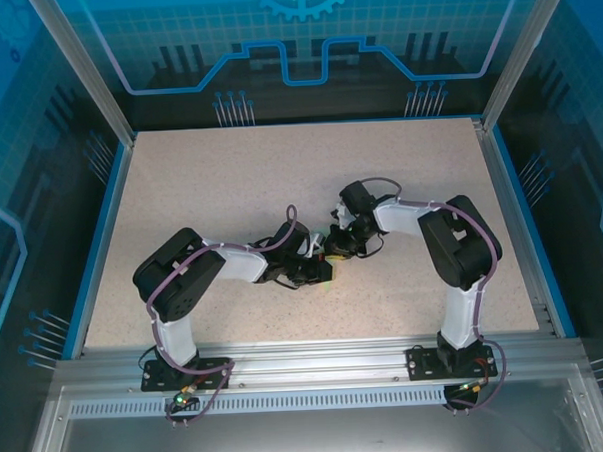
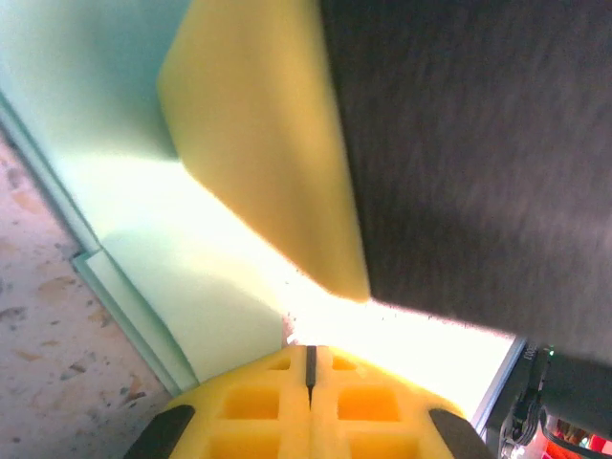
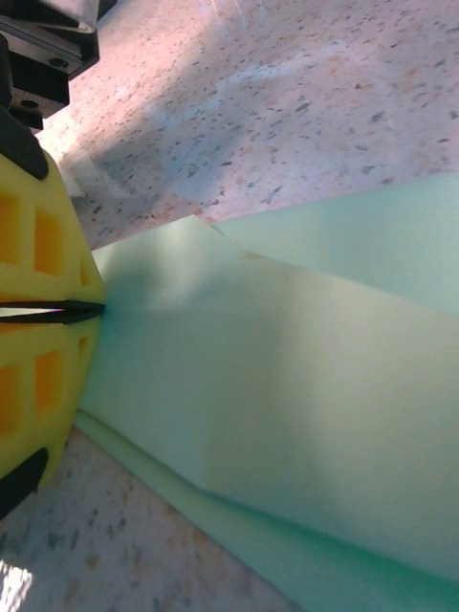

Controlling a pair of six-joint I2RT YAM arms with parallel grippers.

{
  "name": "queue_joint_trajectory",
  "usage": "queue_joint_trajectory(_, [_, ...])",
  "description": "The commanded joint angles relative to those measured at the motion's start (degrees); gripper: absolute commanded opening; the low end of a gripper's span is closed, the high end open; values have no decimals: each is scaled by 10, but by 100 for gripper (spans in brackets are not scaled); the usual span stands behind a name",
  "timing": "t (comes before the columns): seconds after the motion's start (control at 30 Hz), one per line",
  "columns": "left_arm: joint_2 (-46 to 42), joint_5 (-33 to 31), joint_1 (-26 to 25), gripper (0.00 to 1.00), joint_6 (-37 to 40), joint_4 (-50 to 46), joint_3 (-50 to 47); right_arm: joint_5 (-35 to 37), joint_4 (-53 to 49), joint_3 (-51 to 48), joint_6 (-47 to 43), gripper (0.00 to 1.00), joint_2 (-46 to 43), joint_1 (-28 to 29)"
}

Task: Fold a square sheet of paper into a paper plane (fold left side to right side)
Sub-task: Fold the wing for the fifth time at the center of the table.

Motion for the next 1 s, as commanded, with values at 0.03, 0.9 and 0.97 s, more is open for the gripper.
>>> queue_joint_trajectory(0.03, [42,-37,2,5,-4,-87,-28,88,-6,22,-23,12,26,-32])
queue_joint_trajectory(0.9, [33,-38,2,4,-7,-75,-36,11,58,22,-44,13,-58,-116])
queue_joint_trajectory(0.97, [31,-39,2,4,-6,-75,-37,-7,64,-8,-39,13,-93,-111])
